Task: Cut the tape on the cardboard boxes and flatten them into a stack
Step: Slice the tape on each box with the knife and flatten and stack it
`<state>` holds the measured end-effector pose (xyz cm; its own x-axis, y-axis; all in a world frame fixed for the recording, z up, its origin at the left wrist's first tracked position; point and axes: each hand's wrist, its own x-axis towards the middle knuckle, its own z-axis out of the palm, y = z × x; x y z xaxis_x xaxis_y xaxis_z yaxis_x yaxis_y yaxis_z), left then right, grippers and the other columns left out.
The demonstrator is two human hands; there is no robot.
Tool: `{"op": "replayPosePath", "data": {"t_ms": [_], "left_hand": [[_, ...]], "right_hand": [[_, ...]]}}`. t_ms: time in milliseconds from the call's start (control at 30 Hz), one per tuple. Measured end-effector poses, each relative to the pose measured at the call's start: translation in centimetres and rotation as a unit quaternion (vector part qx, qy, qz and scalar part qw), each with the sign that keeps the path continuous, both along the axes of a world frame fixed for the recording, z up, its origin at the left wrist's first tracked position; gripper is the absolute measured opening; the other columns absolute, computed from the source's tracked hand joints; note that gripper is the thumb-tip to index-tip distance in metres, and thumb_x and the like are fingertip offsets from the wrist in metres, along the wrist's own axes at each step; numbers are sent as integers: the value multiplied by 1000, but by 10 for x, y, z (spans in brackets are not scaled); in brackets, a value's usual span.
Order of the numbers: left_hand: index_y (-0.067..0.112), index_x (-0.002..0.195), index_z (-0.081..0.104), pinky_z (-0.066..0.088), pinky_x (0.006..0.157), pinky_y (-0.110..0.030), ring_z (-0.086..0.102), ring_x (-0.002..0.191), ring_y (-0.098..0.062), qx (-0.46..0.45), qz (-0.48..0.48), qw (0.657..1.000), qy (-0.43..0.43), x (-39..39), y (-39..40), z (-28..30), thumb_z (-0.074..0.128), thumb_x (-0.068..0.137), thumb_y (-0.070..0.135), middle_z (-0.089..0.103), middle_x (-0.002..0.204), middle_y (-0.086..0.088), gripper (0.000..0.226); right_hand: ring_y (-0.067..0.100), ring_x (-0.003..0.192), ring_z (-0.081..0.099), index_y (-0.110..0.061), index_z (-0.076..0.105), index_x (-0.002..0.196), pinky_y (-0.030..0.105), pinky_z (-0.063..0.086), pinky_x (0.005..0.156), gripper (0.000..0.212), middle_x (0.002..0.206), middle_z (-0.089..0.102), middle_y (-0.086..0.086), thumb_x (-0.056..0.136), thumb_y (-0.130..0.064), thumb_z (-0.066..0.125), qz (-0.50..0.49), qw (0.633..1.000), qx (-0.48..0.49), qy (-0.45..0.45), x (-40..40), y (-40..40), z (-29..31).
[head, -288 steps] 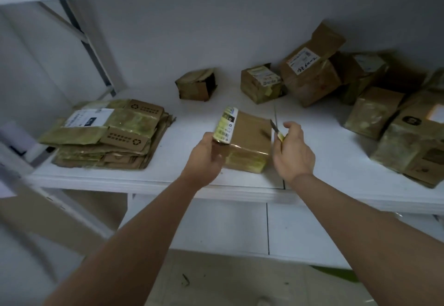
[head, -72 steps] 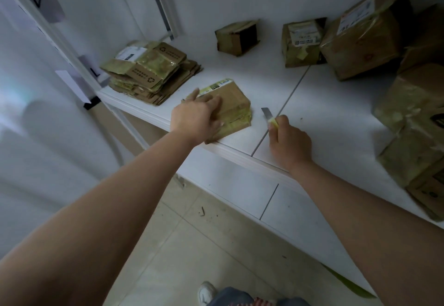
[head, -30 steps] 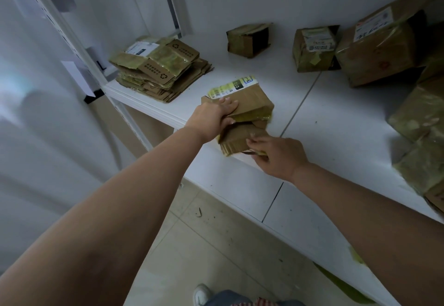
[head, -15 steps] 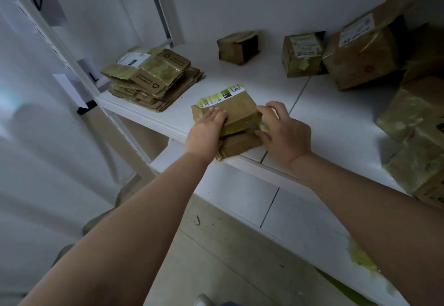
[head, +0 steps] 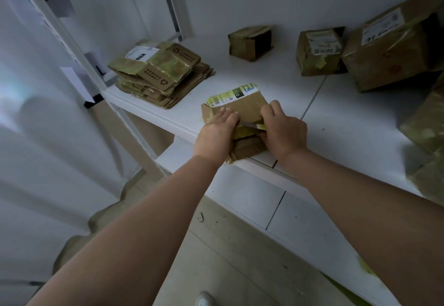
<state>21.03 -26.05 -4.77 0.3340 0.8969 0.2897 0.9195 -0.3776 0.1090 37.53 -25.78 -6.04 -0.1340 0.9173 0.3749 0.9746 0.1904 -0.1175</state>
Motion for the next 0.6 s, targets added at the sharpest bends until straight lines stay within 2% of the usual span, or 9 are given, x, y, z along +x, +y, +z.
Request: {"op": "replayPosePath", "data": {"t_ms": [133,267,367,467,533,600], "left_hand": [[17,147,35,26,114,-31,22,146,-19,-14,-1,1000,7,-1,-1,1,62,87,12,29,156,-5,65],[14,149,29,24,115,-32,18,147,-20,-59,-13,998,13,-2,-4,6,65,82,24,24,158,-8,77],[13,150,27,24,115,-32,15,148,-21,-80,-24,997,3,-3,-4,10,65,79,30,23,158,-9,82],[13,151,27,23,115,-33,13,148,-19,-98,-29,995,-5,-5,-4,11,62,81,33,21,159,-9,81],[15,151,28,24,114,-34,12,148,-18,-115,-29,993,-22,-7,-4,14,57,84,35,22,159,-6,76],[17,150,31,25,114,-35,13,148,-16,-133,-30,990,-43,-10,-5,18,47,82,44,24,158,-4,75]], "right_hand": [[26,50,37,-9,51,103,22,15,46,27,104,52,9,82,-17,66,6,1000,-8,-1,3,-3,1],[31,58,46,-11,51,111,29,29,54,36,111,53,6,80,-24,63,6,999,-44,14,7,-6,5],[35,70,58,-13,52,113,29,32,58,39,116,55,4,78,-27,61,22,998,-58,21,12,-7,8],[33,83,62,-16,54,119,29,39,64,42,122,57,2,80,-32,53,40,997,-57,29,16,-8,12],[32,88,63,-19,57,119,30,43,68,45,118,62,2,81,-36,40,40,998,-43,31,17,-8,16],[31,91,63,-23,59,119,31,46,73,41,107,67,5,84,-32,40,38,997,-53,40,20,-8,21]]}}
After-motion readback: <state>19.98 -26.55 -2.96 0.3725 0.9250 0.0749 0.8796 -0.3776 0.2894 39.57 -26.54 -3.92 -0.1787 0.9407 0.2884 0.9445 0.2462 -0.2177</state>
